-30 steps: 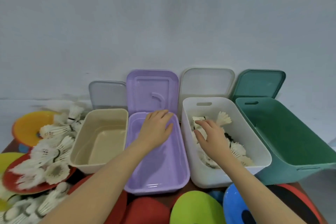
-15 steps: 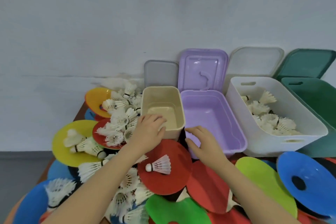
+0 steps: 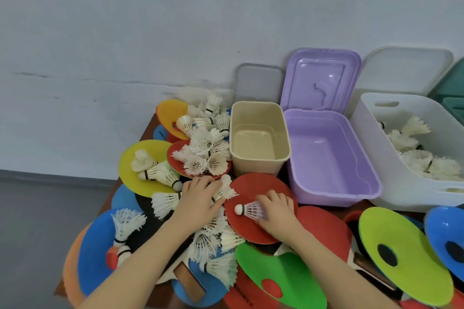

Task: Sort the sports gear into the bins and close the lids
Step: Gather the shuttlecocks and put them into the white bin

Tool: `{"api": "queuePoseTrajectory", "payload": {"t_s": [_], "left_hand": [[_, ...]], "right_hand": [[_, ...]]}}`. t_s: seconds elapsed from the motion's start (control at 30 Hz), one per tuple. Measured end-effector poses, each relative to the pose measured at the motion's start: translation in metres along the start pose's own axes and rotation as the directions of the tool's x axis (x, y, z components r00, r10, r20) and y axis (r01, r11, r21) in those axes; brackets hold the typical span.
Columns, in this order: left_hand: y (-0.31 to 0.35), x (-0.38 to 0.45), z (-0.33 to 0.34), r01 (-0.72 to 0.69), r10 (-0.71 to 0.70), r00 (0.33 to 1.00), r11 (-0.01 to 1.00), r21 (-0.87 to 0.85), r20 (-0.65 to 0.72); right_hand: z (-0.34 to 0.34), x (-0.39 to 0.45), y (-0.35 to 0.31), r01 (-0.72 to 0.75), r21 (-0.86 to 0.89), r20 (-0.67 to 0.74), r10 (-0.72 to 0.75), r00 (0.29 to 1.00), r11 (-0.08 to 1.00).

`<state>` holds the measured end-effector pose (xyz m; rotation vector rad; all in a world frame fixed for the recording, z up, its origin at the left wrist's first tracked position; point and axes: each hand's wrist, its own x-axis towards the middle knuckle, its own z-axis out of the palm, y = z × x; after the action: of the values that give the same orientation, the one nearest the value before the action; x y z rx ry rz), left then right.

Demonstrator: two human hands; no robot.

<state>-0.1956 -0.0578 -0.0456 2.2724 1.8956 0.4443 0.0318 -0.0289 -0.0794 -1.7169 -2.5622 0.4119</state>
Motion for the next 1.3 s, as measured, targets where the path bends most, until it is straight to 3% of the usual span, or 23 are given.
{"api": "queuePoseTrajectory", "payload": {"t_s": [0.33, 0.53, 0.77, 1.1, 1.3], "left_hand": [[0.011, 0.011, 0.015, 0.008, -0.01, 0.999, 0.999, 0.038, 0.052], [0.009, 0.013, 0.014, -0.12, 0.098, 0.984, 0.981, -0.152, -0.149], [0.047, 0.052, -0.012, -0.166, 0.116, 0.965, 0.965, -0.203, -0.235], [0.17, 0.133, -0.012, -0.325, 0.255, 0.924, 0.916, -0.236, -0.284], [0.284, 0.184, 0.005, -0.379, 0.316, 0.907, 0.901, -0.211, -0.279]], "right_hand": [[-0.009, -0.019, 0.004, 0.069, 0.288, -0.259, 0.008, 0.966, 0.955], [-0.028, -0.03, 0.009, 0.114, 0.341, -0.362, 0.018, 0.932, 0.933], [-0.07, -0.032, 0.029, 0.113, 0.336, -0.475, 0.064, 0.877, 0.935], [-0.128, -0.052, 0.144, 0.097, 0.381, -0.606, 0.169, 0.777, 0.919], [-0.169, -0.075, 0.238, -0.024, 0.411, -0.635, 0.306, 0.71, 0.911]]}}
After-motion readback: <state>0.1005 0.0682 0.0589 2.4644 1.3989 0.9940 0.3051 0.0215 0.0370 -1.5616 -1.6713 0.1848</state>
